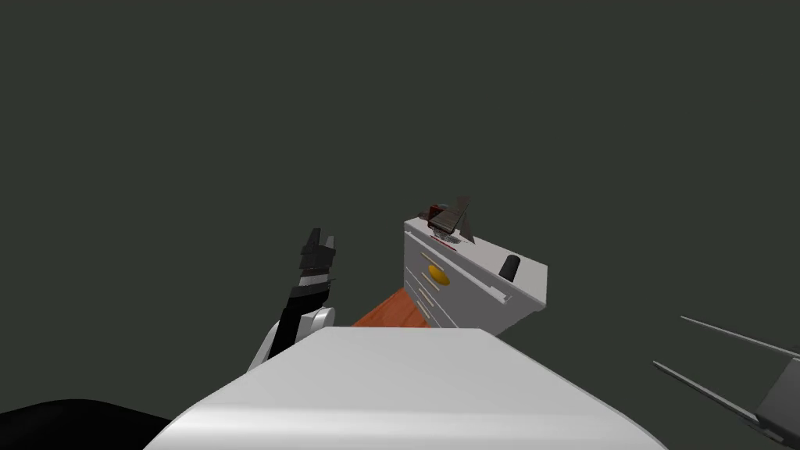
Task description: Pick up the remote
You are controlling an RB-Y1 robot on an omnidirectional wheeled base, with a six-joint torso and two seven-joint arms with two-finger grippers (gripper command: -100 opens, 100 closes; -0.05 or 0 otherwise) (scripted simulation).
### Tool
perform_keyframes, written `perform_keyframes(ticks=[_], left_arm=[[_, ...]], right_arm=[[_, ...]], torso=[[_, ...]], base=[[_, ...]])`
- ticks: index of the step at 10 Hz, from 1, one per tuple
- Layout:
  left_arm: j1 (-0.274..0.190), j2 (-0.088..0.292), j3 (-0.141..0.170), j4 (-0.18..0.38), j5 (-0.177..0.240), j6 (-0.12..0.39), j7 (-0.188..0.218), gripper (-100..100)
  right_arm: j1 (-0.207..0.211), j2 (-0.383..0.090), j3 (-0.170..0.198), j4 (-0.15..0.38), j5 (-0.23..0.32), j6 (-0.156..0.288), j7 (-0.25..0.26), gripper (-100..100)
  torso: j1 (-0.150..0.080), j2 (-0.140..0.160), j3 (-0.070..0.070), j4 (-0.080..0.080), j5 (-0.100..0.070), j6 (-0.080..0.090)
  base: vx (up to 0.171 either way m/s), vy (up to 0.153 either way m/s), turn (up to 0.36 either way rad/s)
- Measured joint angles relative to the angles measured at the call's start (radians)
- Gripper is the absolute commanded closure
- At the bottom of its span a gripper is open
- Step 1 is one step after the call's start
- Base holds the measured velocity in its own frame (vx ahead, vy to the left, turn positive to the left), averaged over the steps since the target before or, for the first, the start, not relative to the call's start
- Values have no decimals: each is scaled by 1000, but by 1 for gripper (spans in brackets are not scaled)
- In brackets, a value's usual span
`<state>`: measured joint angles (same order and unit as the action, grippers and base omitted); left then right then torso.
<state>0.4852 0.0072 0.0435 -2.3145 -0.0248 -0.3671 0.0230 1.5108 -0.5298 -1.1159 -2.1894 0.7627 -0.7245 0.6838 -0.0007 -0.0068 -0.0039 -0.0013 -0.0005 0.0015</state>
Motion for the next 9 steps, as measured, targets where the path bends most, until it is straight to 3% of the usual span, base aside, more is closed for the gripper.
perform_keyframes(ticks=[9], left_arm=[[0,0,0,0,0,0,0,0]], right_arm=[[259,-137,-140,-11,105,-101,92,-100]], torso=[[0,-2,-1,-1,0,-1]], base=[[51,-20,175]])
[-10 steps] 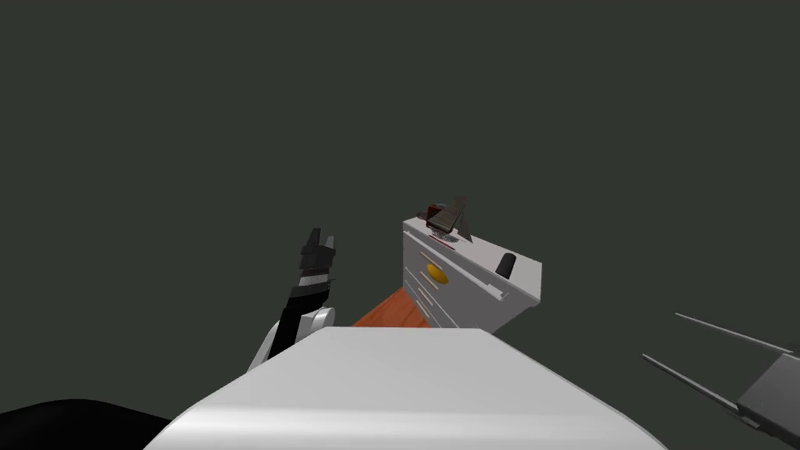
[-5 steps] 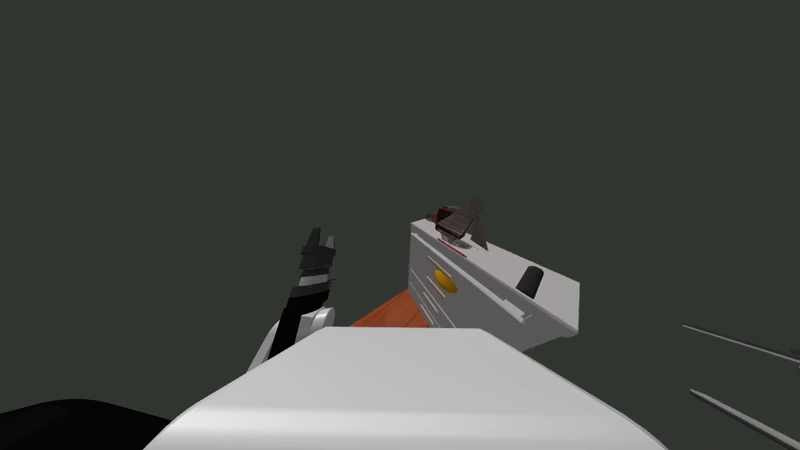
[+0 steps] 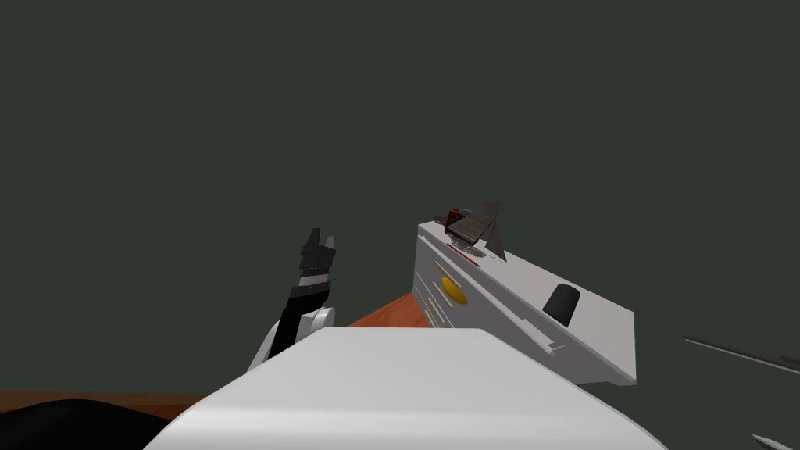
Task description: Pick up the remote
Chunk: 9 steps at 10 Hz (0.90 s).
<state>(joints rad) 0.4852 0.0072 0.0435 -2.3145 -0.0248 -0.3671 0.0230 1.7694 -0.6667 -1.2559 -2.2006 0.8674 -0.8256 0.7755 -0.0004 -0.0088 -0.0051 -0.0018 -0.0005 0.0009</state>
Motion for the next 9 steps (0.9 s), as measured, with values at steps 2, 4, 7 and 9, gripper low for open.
perform_keyframes(ticks=[2,4,7,9], left_arm=[[0,0,0,0,0,0,0,0],[0,0,0,0,0,0,0,0],[0,0,0,0,0,0,0,0],[0,0,0,0,0,0,0,0]], right_arm=[[55,-33,-27,-2,16,-20,13,-100],[105,-63,-46,-3,32,-41,30,-100],[172,-106,-73,-6,49,-67,47,-100],[234,-152,-99,-8,64,-91,57,-100]], torso=[[0,0,0,0,0,0],[0,0,0,0,0,0],[1,1,0,0,0,1],[0,-1,-1,0,0,0]], base=[[50,-20,149],[56,-20,139],[50,-17,138],[74,-22,156]])
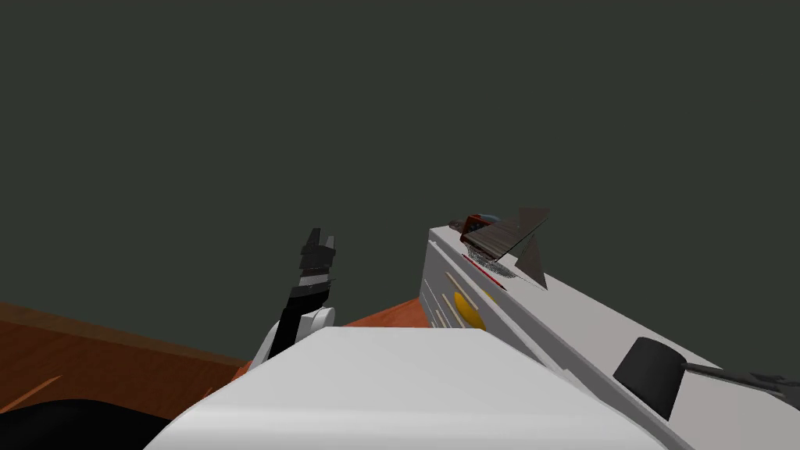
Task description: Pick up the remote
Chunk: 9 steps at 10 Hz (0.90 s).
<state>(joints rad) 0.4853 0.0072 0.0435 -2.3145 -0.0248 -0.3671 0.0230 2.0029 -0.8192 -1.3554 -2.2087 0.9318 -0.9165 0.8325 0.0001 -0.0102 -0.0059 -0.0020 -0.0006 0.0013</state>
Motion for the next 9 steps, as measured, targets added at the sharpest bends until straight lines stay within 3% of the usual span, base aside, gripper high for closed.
perform_keyframes(ticks=[7,8,9], left_arm=[[0,0,0,0,0,0,0,0],[0,0,0,0,0,0,0,0],[0,0,0,0,0,0,0,0]], right_arm=[[182,-94,-44,-16,30,-66,38,-100],[184,-95,-44,-15,30,-68,39,0],[184,-95,-44,-15,30,-67,38,-100]], torso=[[1,2,1,1,0,1],[2,4,2,1,0,1],[2,5,3,2,1,1]], base=[[52,-21,86],[0,0,0],[0,0,0]])
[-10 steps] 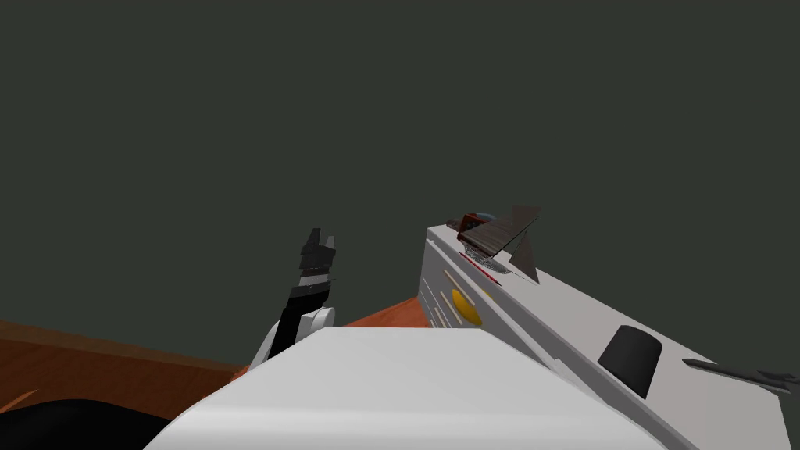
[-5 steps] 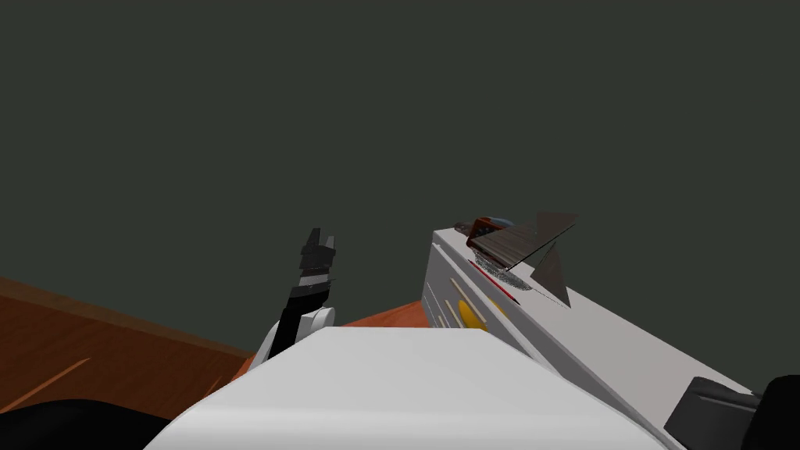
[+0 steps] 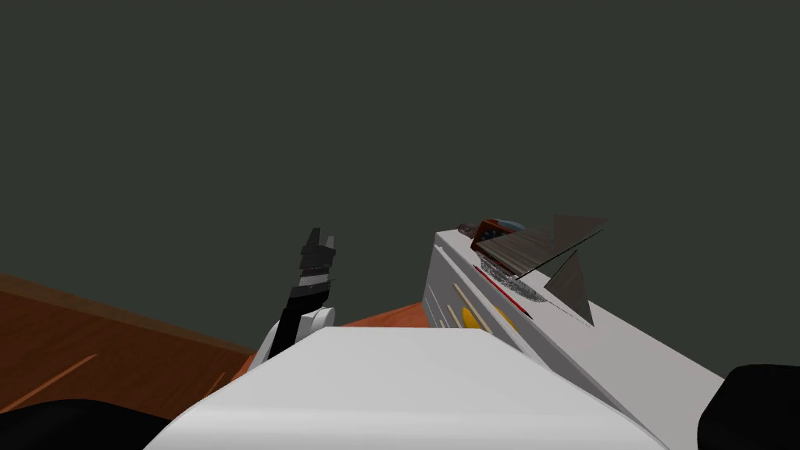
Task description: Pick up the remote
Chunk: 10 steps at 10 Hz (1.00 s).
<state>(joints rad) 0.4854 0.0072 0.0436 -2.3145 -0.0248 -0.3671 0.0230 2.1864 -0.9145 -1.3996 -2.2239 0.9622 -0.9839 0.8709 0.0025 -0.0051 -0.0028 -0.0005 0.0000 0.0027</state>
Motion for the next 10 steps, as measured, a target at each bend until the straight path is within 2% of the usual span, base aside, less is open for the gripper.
perform_keyframes(ticks=[4,5,9,10], left_arm=[[0,0,0,0,0,0,0,0],[0,0,0,0,0,0,0,0],[0,0,0,0,0,0,0,0],[0,0,0,0,0,0,0,0]], right_arm=[[-28,-37,77,6,47,55,-2,-100],[-28,-38,79,5,48,58,-3,100],[-28,-38,76,6,49,58,-2,100],[-28,-38,76,6,49,57,-1,0]], torso=[[1,1,1,0,0,0],[1,1,1,0,0,0],[-2,3,2,1,-4,2],[-3,3,2,1,-4,2]], base=[[2,6,-3],[0,0,0],[0,0,0],[0,0,0]])
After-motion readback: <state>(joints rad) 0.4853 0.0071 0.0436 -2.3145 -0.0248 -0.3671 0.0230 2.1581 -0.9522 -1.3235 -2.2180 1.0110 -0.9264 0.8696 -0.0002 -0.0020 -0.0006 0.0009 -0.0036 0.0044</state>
